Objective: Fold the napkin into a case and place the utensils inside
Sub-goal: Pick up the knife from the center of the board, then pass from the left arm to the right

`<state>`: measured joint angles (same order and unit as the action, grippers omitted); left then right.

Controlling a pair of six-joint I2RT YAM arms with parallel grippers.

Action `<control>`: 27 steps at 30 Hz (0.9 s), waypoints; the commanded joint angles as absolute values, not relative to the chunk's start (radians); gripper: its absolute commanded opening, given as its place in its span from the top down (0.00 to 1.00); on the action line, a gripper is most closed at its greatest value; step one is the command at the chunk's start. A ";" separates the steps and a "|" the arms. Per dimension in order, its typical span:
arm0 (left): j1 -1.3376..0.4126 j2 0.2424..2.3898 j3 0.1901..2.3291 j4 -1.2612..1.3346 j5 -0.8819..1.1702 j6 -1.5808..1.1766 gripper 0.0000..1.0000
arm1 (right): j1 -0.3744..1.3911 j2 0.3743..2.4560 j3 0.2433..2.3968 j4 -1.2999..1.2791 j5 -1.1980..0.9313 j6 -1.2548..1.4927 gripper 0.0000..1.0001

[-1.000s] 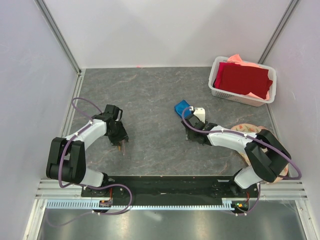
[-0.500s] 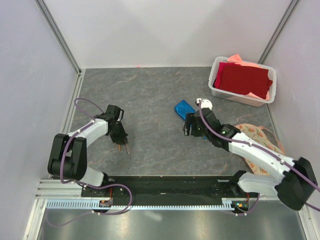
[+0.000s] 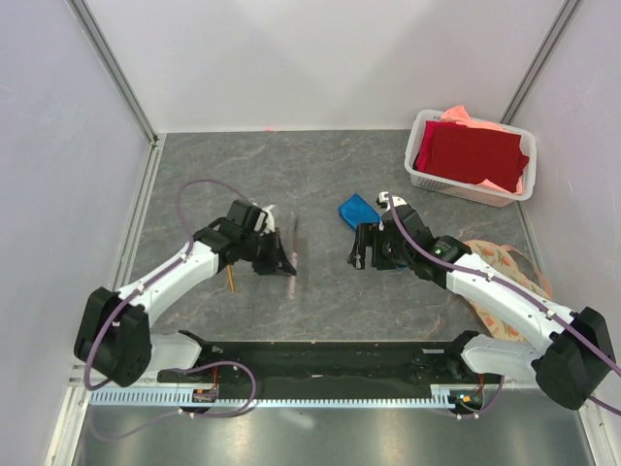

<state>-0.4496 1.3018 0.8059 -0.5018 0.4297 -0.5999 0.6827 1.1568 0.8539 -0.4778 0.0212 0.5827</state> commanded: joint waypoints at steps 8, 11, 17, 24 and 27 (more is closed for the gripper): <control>-0.767 1.307 0.867 -0.282 0.687 -0.647 0.98 | 0.621 1.108 0.853 -0.390 -0.198 0.777 0.12; -0.796 1.325 0.871 -0.255 0.683 -0.667 0.98 | 0.620 1.088 0.806 -0.344 -0.219 0.831 0.16; -0.841 1.362 0.903 -0.253 0.673 -0.672 0.98 | 0.621 1.069 0.735 -0.272 -0.238 0.946 0.22; -0.874 1.387 0.948 -0.255 0.666 -0.649 0.98 | 0.621 1.078 0.667 -0.187 -0.275 1.074 0.37; -0.876 1.388 0.971 -0.323 0.573 -0.626 0.98 | 0.621 1.066 0.655 -0.189 -0.265 1.129 0.56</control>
<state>-0.8680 1.3853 0.9031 -0.2993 0.6430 -0.6464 0.6209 1.0813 0.6685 -0.2539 -0.2573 1.0172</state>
